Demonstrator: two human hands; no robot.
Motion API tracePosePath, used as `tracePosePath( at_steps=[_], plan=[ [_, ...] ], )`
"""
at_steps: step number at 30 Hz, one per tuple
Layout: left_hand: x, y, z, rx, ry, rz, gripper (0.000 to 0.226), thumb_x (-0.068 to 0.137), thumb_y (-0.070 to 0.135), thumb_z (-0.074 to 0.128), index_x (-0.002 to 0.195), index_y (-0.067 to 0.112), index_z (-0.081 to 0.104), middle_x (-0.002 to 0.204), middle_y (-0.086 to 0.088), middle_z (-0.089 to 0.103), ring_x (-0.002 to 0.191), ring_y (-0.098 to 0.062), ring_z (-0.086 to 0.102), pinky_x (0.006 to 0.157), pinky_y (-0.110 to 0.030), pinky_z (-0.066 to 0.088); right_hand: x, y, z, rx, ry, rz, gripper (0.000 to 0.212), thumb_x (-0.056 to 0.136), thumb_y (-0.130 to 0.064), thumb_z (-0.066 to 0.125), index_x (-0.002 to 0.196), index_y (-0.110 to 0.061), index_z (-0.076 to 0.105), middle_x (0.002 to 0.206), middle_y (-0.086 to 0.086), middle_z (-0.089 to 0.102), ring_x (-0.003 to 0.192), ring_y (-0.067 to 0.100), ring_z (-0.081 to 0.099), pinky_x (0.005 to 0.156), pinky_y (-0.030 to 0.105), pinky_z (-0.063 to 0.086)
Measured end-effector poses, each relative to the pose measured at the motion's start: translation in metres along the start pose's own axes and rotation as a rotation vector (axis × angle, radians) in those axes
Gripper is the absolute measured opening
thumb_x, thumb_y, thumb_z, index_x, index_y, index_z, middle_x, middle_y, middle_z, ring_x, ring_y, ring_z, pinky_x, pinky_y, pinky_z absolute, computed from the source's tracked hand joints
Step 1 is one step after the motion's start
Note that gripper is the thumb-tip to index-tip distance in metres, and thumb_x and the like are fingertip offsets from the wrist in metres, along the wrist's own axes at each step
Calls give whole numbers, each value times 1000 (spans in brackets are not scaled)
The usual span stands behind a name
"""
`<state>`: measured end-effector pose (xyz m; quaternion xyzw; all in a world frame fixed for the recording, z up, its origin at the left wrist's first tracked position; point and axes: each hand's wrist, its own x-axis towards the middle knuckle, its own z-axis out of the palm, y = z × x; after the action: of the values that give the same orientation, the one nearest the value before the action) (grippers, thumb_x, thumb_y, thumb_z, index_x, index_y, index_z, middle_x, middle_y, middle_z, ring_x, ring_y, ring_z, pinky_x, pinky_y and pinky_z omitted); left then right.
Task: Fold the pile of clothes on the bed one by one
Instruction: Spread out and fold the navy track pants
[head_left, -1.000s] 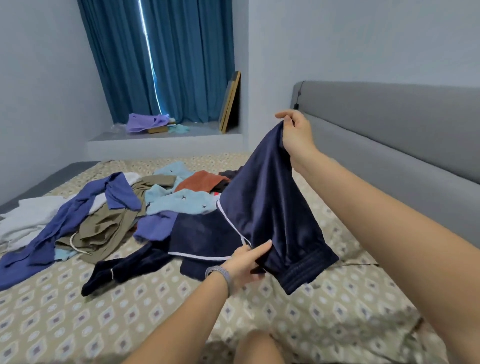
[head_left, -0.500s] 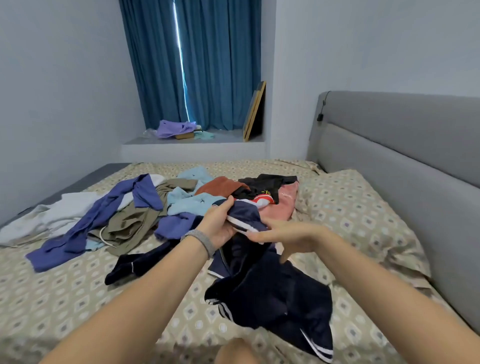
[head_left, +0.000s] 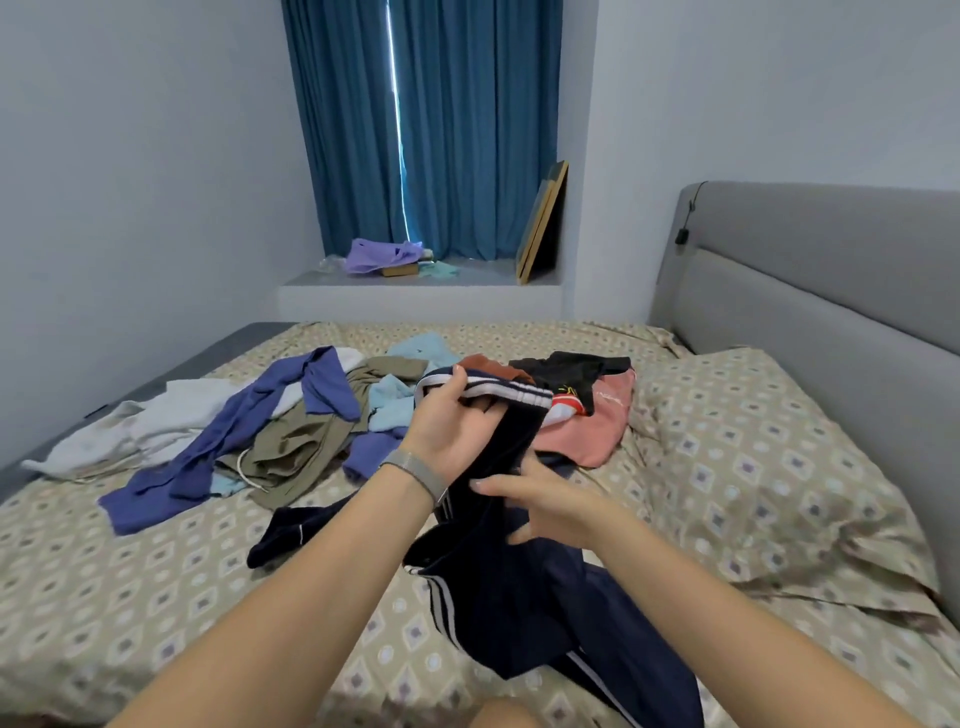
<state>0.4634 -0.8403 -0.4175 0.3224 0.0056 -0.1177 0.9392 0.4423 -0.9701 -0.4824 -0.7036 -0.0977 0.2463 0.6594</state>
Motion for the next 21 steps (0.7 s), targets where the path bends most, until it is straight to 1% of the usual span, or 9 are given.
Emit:
tracePosePath(
  at_steps=[2,3,5,6,8,11,14,17,21],
  plan=[
    [4,11,10,-66,-11,10,44,106,29,31,120,-10,46,116,-25,56,116,-36,52,107,-48,34,12,-5,23,-185,201,-26,74,87,-35,70,145,-39,24,136,-15,50,115,9,46,82,31,45],
    [6,19,14,-62,-20,26,40,106,29,32,114,-7,49,112,-24,57,111,-34,55,103,-47,37,20,-4,29,-203,315,-29,65,93,-31,63,147,-32,26,138,-8,51,112,11,47,81,31,45],
    [11,36,13,53,-19,88,33,105,28,36,105,1,53,107,-18,59,105,-28,58,95,-43,46,32,-6,38,-35,433,-1,50,97,-19,49,144,-25,35,130,3,58,106,19,57,84,38,51],
    [13,47,8,153,-1,124,31,104,31,39,108,4,54,112,-14,59,109,-26,58,94,-41,48,37,-7,39,82,448,7,46,97,-14,46,142,-22,39,123,6,61,100,22,61,82,38,53],
    [11,71,-8,400,66,154,39,101,40,43,127,12,51,126,-5,55,120,-25,53,97,-43,46,44,-14,38,240,465,-38,38,96,-6,44,131,-18,48,109,11,65,88,23,64,73,33,53],
    [8,106,-62,638,224,21,55,98,50,42,145,22,35,136,-4,49,119,-33,53,95,-50,45,45,-26,39,261,485,-93,27,94,-4,50,118,-16,51,96,12,64,80,23,62,69,31,49],
    [-9,126,-120,585,278,-119,59,100,52,34,150,21,27,145,-16,42,124,-39,48,99,-55,42,51,-25,44,72,421,-3,18,89,-10,64,107,-13,61,91,12,69,78,25,66,71,33,54],
    [-27,147,-153,521,323,-44,57,103,50,25,144,13,38,142,-21,45,116,-37,50,94,-55,42,63,-27,70,-69,298,64,11,88,-14,70,99,-12,69,87,8,72,72,20,69,64,28,54],
    [-35,205,-149,431,356,139,56,103,49,25,135,8,46,138,-23,49,123,-40,48,85,-57,44,97,-49,121,-3,200,38,19,94,-28,64,101,-9,65,91,8,70,78,23,68,66,29,55]
  ],
)
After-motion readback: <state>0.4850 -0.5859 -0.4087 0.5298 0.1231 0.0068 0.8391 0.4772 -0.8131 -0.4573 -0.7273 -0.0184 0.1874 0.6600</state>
